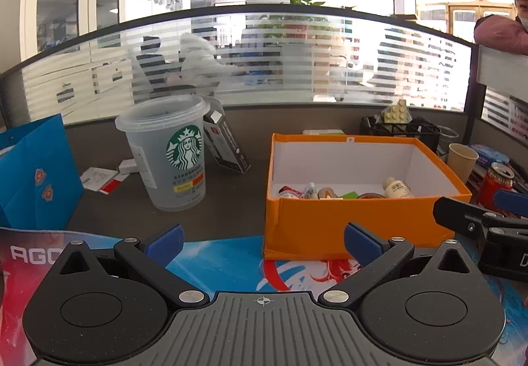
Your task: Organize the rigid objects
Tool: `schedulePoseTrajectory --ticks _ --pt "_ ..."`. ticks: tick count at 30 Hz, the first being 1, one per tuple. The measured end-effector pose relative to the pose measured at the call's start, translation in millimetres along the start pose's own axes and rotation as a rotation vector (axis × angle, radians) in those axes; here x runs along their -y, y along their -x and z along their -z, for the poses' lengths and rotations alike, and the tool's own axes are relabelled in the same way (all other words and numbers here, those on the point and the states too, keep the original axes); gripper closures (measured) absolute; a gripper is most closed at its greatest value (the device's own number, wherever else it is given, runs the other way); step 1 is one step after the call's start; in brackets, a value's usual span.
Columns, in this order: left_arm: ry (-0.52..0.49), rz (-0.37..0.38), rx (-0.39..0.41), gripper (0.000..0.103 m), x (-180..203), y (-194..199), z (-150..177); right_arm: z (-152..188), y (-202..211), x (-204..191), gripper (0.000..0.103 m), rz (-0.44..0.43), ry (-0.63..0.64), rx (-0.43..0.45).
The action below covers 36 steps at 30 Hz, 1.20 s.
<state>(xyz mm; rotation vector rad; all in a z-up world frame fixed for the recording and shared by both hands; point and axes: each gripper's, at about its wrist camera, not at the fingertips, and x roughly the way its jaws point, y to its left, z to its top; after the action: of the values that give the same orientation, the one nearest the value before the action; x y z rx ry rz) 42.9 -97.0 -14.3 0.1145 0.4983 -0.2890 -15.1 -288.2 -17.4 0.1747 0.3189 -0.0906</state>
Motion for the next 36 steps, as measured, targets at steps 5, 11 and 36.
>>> schedulePoseTrajectory --ticks 5,11,36 --pt "-0.011 0.021 0.007 0.000 2.6 -0.3 2.2 2.0 -1.4 3.3 0.000 0.002 -0.006 -0.001" --pt "-0.023 -0.014 -0.006 0.000 3.7 -3.6 0.6 4.0 -5.7 7.5 0.000 0.041 0.005 -0.007" --pt "-0.163 -0.129 0.037 0.000 27.7 1.3 9.1 6.2 -20.2 22.4 0.000 0.080 -0.033 -0.001"
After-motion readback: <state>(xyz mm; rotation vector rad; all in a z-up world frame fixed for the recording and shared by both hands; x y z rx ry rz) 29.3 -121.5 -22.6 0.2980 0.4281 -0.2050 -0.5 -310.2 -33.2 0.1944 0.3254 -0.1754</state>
